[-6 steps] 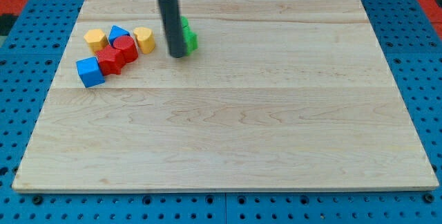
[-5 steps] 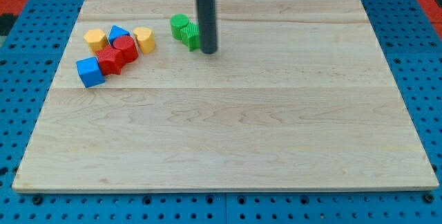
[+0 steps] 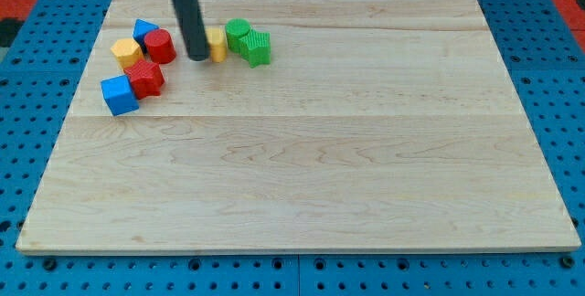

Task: Move the yellow heart into the green star

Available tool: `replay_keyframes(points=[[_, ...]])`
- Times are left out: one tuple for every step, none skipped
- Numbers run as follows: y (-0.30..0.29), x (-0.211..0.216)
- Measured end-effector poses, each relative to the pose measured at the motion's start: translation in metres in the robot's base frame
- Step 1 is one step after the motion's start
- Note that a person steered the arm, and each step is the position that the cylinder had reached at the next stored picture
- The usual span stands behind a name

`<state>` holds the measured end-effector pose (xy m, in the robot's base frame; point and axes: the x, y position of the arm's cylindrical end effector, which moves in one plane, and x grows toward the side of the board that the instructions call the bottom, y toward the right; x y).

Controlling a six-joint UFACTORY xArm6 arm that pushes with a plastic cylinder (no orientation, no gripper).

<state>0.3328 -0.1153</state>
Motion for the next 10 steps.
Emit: replay_keyframes(points=[[0.032, -0.005], [-0.028, -0.008], [-0.047, -0.027], [-0.010, -0.050], [0.029, -0.029], [-0.028, -0.062], [-0.035, -0.110], [0.000, -0.114], [0.009, -0.074], [0.063, -0.068]])
